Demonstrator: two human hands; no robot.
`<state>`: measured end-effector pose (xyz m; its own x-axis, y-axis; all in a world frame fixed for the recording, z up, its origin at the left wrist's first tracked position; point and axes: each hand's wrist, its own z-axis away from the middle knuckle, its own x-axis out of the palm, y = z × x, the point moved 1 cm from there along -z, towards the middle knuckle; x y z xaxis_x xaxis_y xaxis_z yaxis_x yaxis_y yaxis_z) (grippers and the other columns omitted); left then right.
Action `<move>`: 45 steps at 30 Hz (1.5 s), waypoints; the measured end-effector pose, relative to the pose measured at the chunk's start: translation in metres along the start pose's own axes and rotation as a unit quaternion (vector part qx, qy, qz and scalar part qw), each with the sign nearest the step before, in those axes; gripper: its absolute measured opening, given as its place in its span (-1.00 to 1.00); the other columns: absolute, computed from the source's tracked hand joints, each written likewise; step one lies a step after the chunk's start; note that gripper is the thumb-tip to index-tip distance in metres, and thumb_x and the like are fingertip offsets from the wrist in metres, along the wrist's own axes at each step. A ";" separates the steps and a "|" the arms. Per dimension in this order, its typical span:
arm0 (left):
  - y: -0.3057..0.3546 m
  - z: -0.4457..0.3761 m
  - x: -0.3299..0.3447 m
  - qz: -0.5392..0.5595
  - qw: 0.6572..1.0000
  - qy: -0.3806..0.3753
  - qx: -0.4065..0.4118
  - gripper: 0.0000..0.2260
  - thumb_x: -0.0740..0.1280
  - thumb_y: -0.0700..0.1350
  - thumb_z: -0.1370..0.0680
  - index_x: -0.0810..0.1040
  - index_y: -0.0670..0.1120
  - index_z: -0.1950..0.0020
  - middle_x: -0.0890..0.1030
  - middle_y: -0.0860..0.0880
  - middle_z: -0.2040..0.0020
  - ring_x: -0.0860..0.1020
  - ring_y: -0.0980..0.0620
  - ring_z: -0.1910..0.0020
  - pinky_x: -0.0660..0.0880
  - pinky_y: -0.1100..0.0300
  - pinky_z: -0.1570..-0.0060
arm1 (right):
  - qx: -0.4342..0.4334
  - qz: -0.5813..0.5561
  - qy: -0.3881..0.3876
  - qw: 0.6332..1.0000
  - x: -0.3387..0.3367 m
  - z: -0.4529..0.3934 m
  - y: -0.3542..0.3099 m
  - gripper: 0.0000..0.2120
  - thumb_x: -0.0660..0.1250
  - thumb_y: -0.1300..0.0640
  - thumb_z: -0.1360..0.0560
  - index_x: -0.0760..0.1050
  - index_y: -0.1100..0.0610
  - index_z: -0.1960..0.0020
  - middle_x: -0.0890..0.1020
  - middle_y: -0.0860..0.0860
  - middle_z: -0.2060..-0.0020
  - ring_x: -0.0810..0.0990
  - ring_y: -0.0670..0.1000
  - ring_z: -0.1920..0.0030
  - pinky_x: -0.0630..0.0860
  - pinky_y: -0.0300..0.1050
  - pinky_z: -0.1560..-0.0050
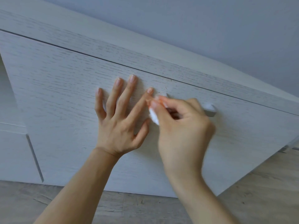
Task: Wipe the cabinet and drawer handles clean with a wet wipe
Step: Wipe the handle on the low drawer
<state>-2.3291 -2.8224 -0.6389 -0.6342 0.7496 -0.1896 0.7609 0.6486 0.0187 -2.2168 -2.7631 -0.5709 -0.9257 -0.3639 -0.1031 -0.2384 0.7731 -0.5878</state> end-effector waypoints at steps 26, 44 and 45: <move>-0.005 -0.001 -0.006 0.017 1.000 0.004 0.002 -0.46 0.19 0.04 -0.51 0.24 -0.06 -0.48 0.21 -0.11 -0.47 0.08 -0.08 -0.49 -0.10 -0.07 -0.44 | -0.039 0.090 0.091 0.991 0.015 0.002 -0.003 -0.87 0.50 0.21 -0.37 0.59 0.19 0.30 0.57 0.07 0.35 0.53 0.11 0.40 0.51 0.00 0.26; -0.003 0.000 -0.007 0.019 1.000 -0.021 -0.011 -0.44 0.18 0.06 -0.52 0.20 -0.07 -0.50 0.14 -0.13 -0.49 0.04 -0.12 -0.50 -0.17 -0.06 -0.45 | 0.164 -0.091 0.108 0.976 -0.050 -0.008 0.033 -0.90 0.41 0.21 -0.47 0.60 0.02 0.17 0.65 0.19 0.15 0.66 0.10 0.20 0.55 -0.24 0.23; -0.003 0.000 -0.008 0.021 0.999 -0.021 -0.011 -0.43 0.17 0.06 -0.52 0.20 -0.08 -0.50 0.14 -0.13 -0.49 0.04 -0.13 -0.50 -0.18 -0.06 -0.45 | 0.171 -0.090 0.117 0.974 -0.052 -0.010 0.035 -0.92 0.40 0.21 -0.48 0.60 0.04 0.15 0.65 0.20 0.14 0.66 0.08 0.19 0.54 -0.25 0.22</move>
<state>-2.3262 -2.8297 -0.6373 -0.5948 0.7703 -0.2301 0.7835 0.6195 0.0486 -2.1796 -2.7117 -0.5787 -0.9292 -0.3176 0.1892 -0.3286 0.4749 -0.8164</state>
